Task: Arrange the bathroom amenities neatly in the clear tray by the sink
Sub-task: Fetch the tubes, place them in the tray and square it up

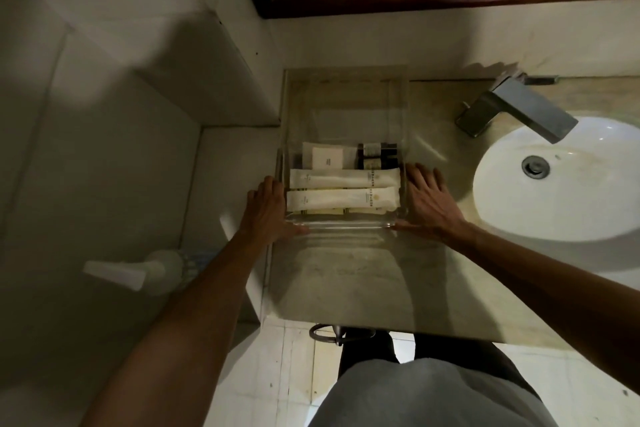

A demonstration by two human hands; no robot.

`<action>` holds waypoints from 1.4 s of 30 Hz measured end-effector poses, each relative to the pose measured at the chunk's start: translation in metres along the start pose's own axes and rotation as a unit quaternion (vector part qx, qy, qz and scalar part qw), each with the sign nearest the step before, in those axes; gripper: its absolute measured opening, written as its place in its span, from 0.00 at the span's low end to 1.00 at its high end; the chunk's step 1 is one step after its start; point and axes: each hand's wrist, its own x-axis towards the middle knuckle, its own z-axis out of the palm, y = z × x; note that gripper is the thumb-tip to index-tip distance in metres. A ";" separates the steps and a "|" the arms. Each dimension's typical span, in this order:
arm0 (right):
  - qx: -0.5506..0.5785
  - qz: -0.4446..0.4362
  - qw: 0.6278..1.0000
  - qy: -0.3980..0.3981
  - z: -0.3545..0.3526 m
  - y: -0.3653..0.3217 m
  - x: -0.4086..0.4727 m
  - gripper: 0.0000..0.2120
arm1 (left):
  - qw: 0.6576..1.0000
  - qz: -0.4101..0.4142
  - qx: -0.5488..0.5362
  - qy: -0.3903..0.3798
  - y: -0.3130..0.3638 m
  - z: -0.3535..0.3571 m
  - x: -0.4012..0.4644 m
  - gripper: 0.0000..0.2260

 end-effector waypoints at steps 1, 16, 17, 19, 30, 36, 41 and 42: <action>-0.007 -0.003 1.000 -0.004 0.003 -0.001 -0.005 0.62 | 1.000 -0.001 -0.012 -0.003 -0.002 0.004 -0.005 0.55; 0.072 -0.024 0.997 -0.005 0.018 -0.005 -0.018 0.70 | 0.976 0.198 0.090 0.019 0.026 0.002 0.006 0.66; 0.072 -0.026 0.997 -0.004 0.017 -0.004 -0.018 0.70 | 0.976 0.195 0.095 0.012 0.027 0.003 0.010 0.67; 0.071 -0.025 0.997 -0.002 0.017 -0.003 -0.017 0.71 | 0.977 0.191 0.093 0.005 0.027 0.006 0.014 0.67; 0.057 -0.005 0.998 -0.020 0.014 -0.005 -0.020 0.72 | 0.991 0.121 -0.010 0.060 0.036 -0.012 0.026 0.41; 0.038 0.001 0.999 -0.020 0.014 -0.007 -0.021 0.72 | 0.962 -0.113 -0.145 0.203 0.059 -0.008 0.045 0.18; 0.038 0.003 0.999 -0.017 0.017 -0.007 -0.019 0.71 | 0.940 -0.244 -0.184 0.153 0.069 -0.008 0.067 0.16; 0.037 0.004 0.999 -0.017 0.017 -0.008 -0.019 0.71 | 0.936 -0.259 -0.181 0.153 0.069 -0.008 0.070 0.15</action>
